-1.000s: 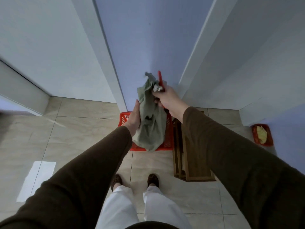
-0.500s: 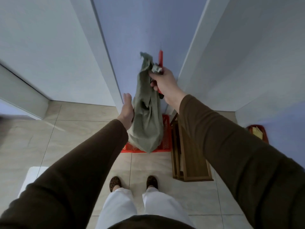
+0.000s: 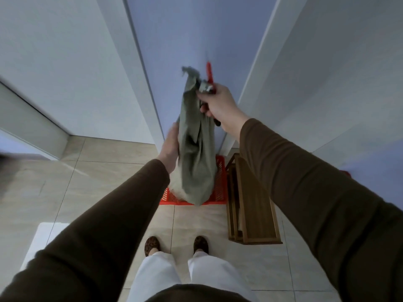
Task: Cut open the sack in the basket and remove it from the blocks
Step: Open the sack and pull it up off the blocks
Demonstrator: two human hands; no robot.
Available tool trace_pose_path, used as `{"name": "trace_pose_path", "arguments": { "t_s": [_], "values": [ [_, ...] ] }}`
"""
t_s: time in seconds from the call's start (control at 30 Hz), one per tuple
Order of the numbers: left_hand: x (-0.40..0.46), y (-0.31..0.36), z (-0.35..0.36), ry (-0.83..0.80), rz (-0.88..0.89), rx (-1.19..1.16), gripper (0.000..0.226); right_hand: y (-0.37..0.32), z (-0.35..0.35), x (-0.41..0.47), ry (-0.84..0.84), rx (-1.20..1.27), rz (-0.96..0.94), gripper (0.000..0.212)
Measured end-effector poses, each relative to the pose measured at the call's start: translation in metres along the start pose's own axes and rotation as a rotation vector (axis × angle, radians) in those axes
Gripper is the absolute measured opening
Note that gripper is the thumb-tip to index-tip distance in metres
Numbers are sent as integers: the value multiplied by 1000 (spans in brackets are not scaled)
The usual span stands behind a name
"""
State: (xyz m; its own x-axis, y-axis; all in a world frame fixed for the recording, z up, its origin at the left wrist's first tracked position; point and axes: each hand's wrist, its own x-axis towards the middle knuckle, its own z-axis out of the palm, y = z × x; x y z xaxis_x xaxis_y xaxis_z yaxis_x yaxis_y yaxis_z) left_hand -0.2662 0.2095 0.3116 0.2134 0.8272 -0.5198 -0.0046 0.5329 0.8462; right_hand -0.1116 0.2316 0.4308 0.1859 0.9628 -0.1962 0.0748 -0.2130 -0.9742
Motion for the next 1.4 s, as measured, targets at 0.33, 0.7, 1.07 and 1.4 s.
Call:
{"name": "trace_pose_path", "arguments": {
  "t_s": [0.33, 0.7, 1.07, 1.4],
  "values": [
    [-7, 25, 10, -68, -67, -127, 68, -24, -7, 8, 11, 74, -114, 3],
    [-12, 80, 14, -115, 31, -75, 74, -56, -9, 19, 75, 164, -232, 5],
    [-30, 156, 20, -152, 190, -3, 84, -119, -22, 19, 106, 271, -361, 24],
    [-60, 213, 32, -208, 394, -116, 80, -164, -32, 18, 69, 285, -363, 36]
  ]
}}
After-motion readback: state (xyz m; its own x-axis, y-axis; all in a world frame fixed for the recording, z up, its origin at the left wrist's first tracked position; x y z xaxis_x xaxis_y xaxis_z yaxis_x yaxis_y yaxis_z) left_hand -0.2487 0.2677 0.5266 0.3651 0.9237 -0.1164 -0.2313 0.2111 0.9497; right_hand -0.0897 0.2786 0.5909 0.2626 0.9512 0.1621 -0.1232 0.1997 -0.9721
